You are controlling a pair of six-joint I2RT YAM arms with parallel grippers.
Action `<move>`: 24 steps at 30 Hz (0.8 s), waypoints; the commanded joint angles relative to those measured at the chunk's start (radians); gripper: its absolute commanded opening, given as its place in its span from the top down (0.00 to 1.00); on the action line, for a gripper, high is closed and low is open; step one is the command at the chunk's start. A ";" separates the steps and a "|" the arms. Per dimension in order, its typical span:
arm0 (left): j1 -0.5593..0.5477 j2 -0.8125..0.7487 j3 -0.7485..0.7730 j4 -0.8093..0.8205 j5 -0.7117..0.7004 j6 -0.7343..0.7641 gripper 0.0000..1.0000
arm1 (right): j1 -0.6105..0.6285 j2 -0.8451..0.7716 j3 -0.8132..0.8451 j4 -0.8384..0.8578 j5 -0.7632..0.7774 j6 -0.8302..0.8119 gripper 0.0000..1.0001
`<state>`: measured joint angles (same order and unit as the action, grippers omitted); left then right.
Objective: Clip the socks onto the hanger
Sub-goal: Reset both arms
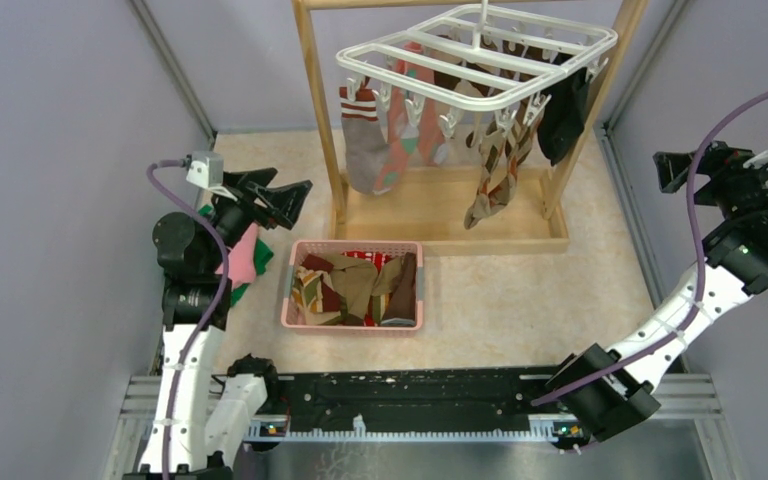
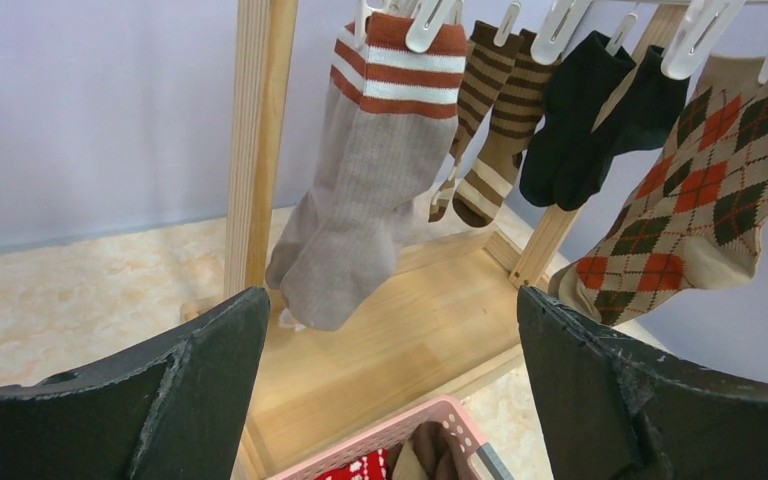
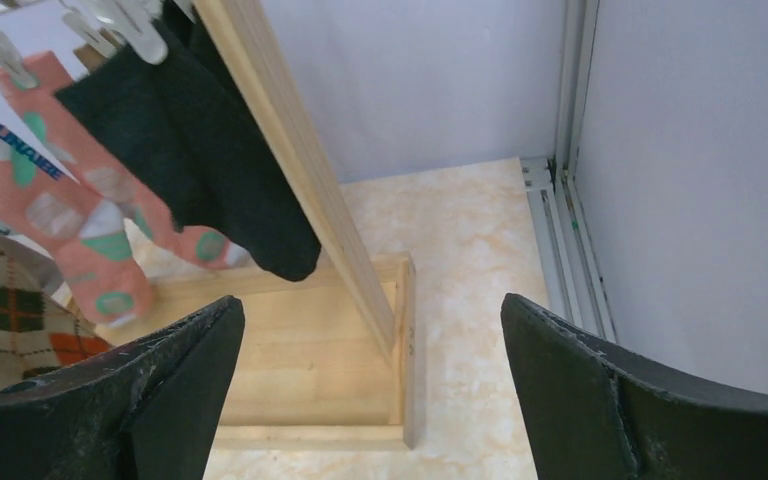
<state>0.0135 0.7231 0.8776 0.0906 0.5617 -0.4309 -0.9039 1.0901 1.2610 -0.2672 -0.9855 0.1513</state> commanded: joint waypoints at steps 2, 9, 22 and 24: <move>0.005 -0.007 0.056 -0.034 0.045 0.030 0.02 | -0.002 -0.062 0.053 0.044 -0.012 0.118 0.01; 0.006 -0.053 0.011 -0.024 0.060 0.043 0.02 | -0.002 -0.081 0.004 0.086 -0.077 0.128 0.01; 0.006 -0.062 -0.042 0.003 0.072 0.066 0.02 | -0.003 -0.102 -0.034 0.127 -0.067 0.165 0.01; 0.005 -0.062 -0.053 0.009 0.072 0.062 0.02 | -0.003 -0.102 -0.042 0.132 -0.066 0.168 0.01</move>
<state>0.0135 0.6636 0.8459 0.0521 0.6167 -0.3748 -0.9043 1.0069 1.2289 -0.1841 -1.0492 0.2935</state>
